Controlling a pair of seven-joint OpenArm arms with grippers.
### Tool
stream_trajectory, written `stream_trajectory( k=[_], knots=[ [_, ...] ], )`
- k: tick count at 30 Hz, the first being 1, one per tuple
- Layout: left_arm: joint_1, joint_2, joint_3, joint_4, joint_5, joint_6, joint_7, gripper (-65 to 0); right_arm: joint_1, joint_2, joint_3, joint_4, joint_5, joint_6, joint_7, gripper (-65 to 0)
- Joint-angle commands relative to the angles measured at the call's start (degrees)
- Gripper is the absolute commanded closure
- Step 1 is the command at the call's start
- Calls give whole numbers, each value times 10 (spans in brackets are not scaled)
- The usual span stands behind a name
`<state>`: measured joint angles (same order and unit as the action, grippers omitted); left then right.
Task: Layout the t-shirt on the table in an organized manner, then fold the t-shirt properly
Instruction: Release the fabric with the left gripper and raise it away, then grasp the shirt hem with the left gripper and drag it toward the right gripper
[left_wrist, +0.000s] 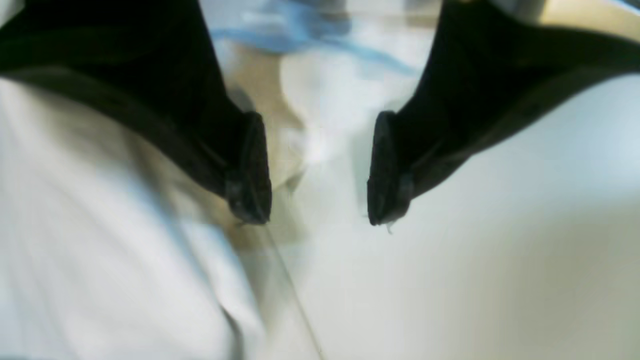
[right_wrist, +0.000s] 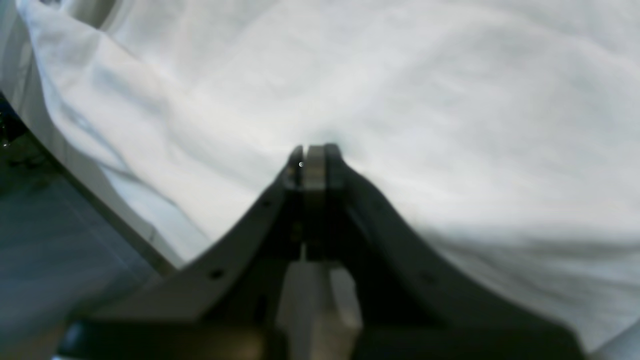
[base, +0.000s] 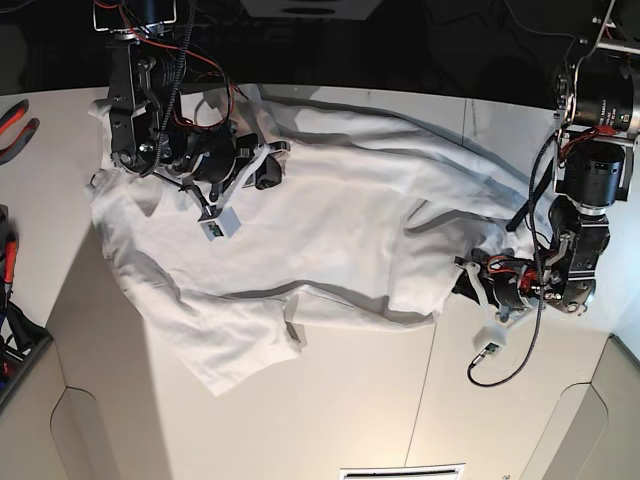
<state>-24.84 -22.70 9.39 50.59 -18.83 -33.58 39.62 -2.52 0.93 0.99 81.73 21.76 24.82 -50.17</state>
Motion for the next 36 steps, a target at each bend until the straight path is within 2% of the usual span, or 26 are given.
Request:
stream_trajectory(
  k=[1, 4, 8, 13, 17, 18, 19, 21, 24, 27, 31, 36],
  knots=[
    [-15, -7, 3, 8, -28, -16, 8, -346, 3, 2, 0, 3, -14, -6, -6, 0],
    [-15, -7, 10, 9, -116, -63, 53, -346, 3, 2, 0, 3, -14, -6, -6, 0],
    [-19, -7, 10, 9, -197, -64, 83, -346, 3, 2, 0, 3, -14, -6, -6, 0],
    [-16, -6, 10, 9, -252, -64, 117, -346, 3, 2, 0, 3, -14, -6, -6, 0],
    [-11, -2, 10, 9, -253, -64, 116, -345, 3, 2, 0, 3, -14, -6, -6, 0],
    [-8, 1, 11, 9, -254, -64, 116, -311, 3, 2, 0, 3, -14, -6, -4, 0],
    [-5, 3, 11, 9, -253, -64, 112, -224, 3, 2, 0, 3, -14, -6, -4, 0],
    [3, 4, 10, 9, -253, -64, 93, 0, 3, 2, 0, 3, -14, -6, -4, 0],
    [2, -2, 10, 11, -253, -64, 75, 0, 3, 2, 0, 3, -14, -6, -4, 0],
    [-10, -23, 0, 31, -248, -64, 60, 0, 3, 2, 0, 3, -14, -6, -4, 0],
    [-35, -47, -54, 45, -236, -64, 58, 0, 3, 2, 0, 3, -14, -6, -4, 0],
    [-45, -52, -115, 45, -223, -64, 61, 0, 3, 2, 0, 3, -14, -6, -4, 0]
  ],
)
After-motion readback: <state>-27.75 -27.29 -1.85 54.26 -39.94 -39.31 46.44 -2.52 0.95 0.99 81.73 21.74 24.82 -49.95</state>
